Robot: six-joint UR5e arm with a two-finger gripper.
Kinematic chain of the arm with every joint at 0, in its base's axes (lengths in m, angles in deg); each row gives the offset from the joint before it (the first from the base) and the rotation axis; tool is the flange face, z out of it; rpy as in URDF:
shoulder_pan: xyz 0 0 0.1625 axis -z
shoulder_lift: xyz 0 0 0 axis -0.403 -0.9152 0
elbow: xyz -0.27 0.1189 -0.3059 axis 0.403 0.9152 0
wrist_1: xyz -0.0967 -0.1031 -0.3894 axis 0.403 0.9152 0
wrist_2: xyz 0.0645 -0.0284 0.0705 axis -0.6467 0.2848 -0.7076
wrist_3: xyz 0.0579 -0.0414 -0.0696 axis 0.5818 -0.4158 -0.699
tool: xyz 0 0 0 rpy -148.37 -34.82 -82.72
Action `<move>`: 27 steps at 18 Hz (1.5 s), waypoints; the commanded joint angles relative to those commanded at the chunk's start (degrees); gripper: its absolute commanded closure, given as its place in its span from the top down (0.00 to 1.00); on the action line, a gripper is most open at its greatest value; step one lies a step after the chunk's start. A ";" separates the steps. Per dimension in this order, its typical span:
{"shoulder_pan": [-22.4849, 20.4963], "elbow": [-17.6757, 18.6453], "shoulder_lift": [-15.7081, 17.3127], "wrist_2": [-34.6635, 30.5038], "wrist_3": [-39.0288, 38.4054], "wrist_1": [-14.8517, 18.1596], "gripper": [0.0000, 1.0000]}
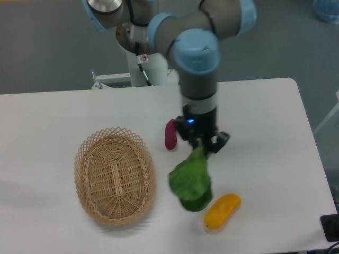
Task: Pick up the green vegetable from the basket
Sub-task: 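Lift the bok choy out of the basket and carry it toward the orange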
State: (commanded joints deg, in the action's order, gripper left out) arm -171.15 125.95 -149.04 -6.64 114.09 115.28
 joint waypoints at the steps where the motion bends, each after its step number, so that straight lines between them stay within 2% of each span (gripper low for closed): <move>1: -0.97 0.26 0.09 0.00 1.50 0.00 0.22; 8: -4.05 0.18 0.18 0.26 5.12 -0.09 0.22; 27: -3.53 0.18 0.00 0.70 5.03 -0.53 0.22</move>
State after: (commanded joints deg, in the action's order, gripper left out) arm -174.67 126.13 -149.04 -5.94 119.12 114.75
